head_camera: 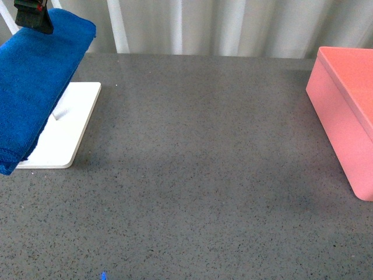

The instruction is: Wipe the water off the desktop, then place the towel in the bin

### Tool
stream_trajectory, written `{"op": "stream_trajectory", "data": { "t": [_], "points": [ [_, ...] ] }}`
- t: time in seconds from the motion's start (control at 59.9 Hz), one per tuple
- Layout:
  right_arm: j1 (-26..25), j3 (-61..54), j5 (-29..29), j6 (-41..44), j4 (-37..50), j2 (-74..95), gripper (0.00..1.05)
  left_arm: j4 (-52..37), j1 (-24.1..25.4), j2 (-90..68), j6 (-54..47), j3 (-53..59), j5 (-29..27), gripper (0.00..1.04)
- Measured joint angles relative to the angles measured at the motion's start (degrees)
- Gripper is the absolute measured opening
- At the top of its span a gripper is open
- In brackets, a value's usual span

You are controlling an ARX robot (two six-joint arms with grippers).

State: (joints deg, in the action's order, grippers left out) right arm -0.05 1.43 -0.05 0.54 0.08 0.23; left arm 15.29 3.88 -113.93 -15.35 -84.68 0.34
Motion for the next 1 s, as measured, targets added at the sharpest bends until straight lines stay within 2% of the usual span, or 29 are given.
{"op": "stream_trajectory", "data": {
  "t": [0.451, 0.936, 1.003],
  "points": [
    [0.0, 0.0, 0.0, 0.0, 0.0, 0.0, 0.98, -0.5, 0.2, -2.3, -0.2, -0.8, -1.7, 0.98],
    [0.0, 0.0, 0.0, 0.0, 0.0, 0.0, 0.98, -1.8, 0.3, -2.5, 1.7, 2.4, 0.2, 0.98],
    [0.0, 0.0, 0.0, 0.0, 0.0, 0.0, 0.98, -2.3, 0.3, -2.5, 2.0, 2.6, 0.2, 0.87]
  ]
}}
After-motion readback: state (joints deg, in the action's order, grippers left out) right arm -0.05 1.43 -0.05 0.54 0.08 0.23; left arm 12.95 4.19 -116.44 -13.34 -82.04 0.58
